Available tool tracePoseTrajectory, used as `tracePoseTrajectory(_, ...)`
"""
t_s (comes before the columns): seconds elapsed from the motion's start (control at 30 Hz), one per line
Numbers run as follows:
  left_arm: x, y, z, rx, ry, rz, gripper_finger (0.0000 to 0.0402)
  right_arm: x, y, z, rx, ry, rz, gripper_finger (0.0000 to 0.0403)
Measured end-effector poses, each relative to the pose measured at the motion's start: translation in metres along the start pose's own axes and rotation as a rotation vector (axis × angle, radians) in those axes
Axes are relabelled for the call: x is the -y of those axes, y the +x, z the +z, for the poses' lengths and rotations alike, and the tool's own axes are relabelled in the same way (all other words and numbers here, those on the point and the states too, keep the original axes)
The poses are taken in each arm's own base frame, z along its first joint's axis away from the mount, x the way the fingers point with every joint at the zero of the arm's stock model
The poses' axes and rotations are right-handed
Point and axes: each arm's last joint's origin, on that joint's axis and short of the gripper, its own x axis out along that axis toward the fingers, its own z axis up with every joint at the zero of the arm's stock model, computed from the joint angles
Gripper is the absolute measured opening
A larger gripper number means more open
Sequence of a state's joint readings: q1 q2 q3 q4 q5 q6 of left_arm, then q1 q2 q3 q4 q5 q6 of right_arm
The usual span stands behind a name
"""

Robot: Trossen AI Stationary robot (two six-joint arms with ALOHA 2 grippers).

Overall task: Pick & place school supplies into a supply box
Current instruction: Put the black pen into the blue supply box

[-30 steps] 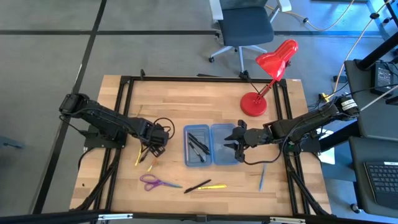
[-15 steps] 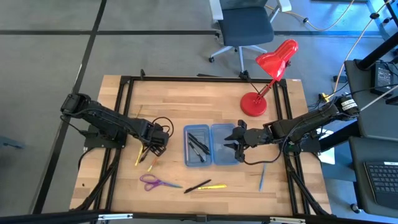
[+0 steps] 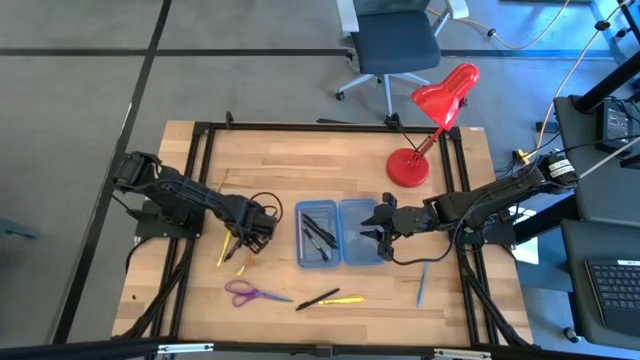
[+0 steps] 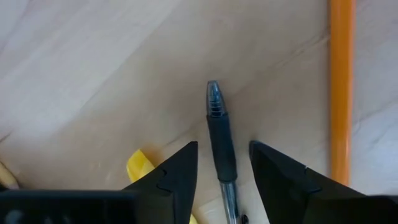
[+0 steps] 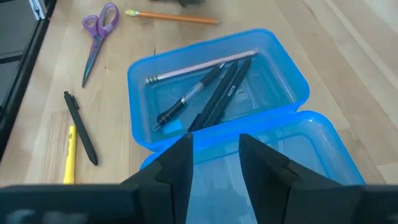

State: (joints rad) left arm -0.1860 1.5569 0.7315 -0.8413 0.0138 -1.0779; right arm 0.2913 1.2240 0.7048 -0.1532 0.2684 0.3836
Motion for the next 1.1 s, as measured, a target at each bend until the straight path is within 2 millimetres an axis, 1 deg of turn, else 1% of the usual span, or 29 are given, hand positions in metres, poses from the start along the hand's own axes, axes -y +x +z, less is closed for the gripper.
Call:
tracePoseTrajectory(0.13,0.001,-0.001,0.000,0.006,0.008,-0.022,0.0126,0.000,0.000,0.000,0.000,0.000,0.000,0.0133)
tracePoseTrajectory(0.53,0.002,-0.001,0.001,0.034,0.092,-0.016,0.0047,0.000,0.000,0.000,0.000,0.000,0.000,0.0133)
tracePoseTrajectory(0.67,0.001,-0.001,0.001,0.036,0.108,-0.010,0.0033,0.000,0.000,0.000,0.000,0.000,0.000,0.0133)
tracePoseTrajectory(0.77,0.002,-0.002,0.001,0.037,0.108,-0.010,0.0031,0.000,0.000,0.000,0.000,0.000,0.000,0.0133)
tracePoseTrajectory(0.93,0.005,-0.013,0.003,0.055,0.141,-0.008,0.0031,0.000,0.000,0.000,0.000,0.000,0.000,0.0133)
tracePoseTrajectory(1.1,0.018,-0.036,0.011,0.130,0.282,-0.083,0.0031,0.000,0.000,0.000,0.000,0.000,-0.001,0.0133)
